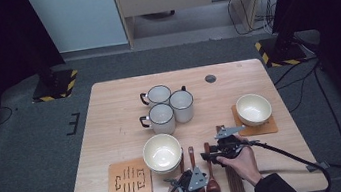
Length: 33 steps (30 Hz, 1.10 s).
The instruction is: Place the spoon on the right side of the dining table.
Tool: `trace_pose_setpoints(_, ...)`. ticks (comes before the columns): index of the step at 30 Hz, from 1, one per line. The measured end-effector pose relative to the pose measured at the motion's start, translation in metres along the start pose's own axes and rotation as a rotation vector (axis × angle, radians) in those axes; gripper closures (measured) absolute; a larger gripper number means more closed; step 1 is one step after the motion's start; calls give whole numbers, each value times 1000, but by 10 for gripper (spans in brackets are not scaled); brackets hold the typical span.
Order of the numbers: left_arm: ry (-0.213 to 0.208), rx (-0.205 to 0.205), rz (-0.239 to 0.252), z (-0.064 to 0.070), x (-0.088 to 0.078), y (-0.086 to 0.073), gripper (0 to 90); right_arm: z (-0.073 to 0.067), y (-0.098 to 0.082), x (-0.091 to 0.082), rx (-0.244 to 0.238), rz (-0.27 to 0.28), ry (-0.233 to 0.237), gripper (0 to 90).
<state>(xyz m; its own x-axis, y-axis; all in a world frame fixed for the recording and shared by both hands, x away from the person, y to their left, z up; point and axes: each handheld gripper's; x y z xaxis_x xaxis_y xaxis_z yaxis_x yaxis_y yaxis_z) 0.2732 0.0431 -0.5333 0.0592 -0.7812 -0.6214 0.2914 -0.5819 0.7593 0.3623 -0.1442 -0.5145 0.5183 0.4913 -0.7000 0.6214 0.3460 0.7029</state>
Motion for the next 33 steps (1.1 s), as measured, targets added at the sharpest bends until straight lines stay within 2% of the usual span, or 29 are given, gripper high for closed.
trace_pose_setpoints(12, 29, -19, 8, -4, -2, 1, 308, 1, 6, -10, 27, 73, 19, 675)
trace_pose_setpoints(25, 45, -37, 11, -9, -3, 3, 316, 2, 9, -18, 55, 129, 33, 743)
trace_pose_setpoints(33, 46, -26, 21, -9, -2, 3, 334, -2, 8, -18, 137, 167, 84, 795)
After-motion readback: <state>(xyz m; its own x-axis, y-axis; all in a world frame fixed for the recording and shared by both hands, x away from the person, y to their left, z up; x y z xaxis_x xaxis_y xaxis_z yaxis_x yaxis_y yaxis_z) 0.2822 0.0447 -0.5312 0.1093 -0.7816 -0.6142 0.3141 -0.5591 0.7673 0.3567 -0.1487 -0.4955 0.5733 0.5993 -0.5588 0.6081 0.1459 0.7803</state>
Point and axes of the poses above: each handheld gripper's, and its own axes: x roughly forward along the jaws, y roughly out of its top, z roughly to its right, and after that the axes turned 14 degrees about -y, right-handed
